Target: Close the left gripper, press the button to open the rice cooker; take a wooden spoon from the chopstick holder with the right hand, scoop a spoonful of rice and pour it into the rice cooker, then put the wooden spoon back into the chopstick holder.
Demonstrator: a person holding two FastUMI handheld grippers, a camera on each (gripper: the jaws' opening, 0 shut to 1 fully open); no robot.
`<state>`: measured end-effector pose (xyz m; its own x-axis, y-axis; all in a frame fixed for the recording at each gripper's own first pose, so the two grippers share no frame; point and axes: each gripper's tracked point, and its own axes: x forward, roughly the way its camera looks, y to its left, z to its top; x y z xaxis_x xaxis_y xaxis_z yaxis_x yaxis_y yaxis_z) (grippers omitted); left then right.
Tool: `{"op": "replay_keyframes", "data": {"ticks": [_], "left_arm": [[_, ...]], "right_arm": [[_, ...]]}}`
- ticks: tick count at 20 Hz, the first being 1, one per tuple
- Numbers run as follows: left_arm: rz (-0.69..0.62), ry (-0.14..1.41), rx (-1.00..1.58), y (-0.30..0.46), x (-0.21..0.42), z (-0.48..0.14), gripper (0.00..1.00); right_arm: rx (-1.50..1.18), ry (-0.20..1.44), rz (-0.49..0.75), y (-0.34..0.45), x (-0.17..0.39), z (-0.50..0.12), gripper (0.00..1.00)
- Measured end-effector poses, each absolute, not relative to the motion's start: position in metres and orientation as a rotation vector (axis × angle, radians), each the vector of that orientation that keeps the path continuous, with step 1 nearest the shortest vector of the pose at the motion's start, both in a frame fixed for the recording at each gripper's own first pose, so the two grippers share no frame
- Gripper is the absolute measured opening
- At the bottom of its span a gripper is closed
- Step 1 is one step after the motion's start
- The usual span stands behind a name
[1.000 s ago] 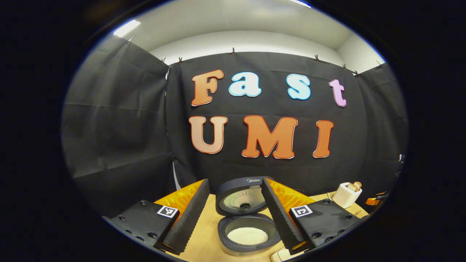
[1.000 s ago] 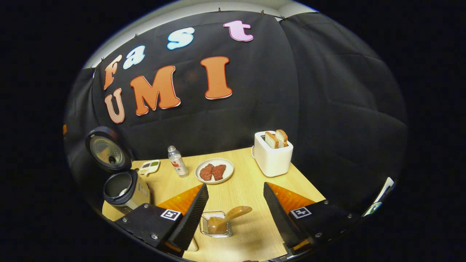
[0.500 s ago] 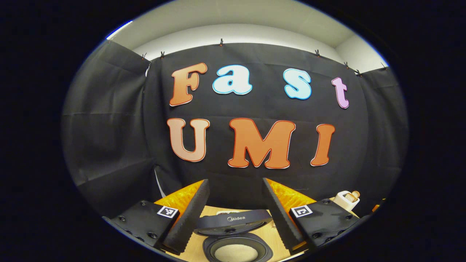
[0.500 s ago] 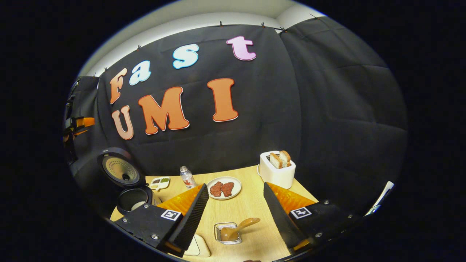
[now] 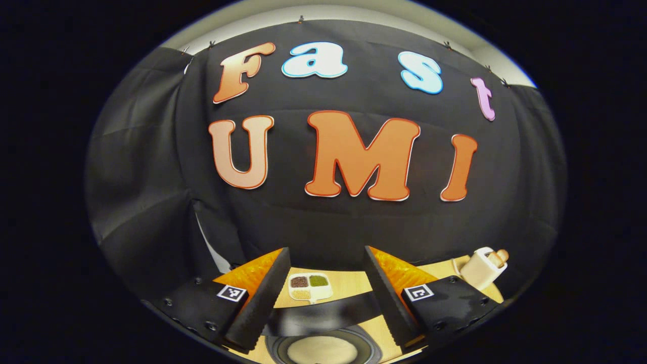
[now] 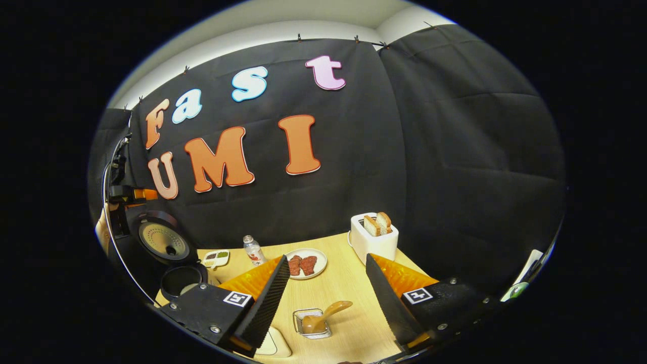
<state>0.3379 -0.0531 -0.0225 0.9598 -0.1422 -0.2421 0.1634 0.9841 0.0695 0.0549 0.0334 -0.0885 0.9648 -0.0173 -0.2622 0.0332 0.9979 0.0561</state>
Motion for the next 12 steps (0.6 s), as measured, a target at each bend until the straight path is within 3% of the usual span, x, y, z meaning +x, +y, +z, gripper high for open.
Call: {"op": "replay_keyframes", "data": {"ticks": [5,6,8,12], "left_arm": [[-0.146,0.253,0.062,-0.051,0.341,-0.045,1.0],[-0.137,0.264,0.062,-0.048,0.339,-0.049,0.94],[-0.155,0.246,0.065,-0.048,0.33,-0.05,1.0],[-0.178,0.257,0.066,-0.054,0.294,-0.062,0.97]], "right_arm": [[0.058,0.247,-0.037,0.031,0.047,-0.08,0.94],[0.066,0.243,-0.04,0.032,0.046,-0.079,0.94],[0.089,0.24,-0.042,0.032,0.044,-0.079,0.94],[0.094,0.25,-0.024,0.036,0.036,-0.085,0.94]]}}
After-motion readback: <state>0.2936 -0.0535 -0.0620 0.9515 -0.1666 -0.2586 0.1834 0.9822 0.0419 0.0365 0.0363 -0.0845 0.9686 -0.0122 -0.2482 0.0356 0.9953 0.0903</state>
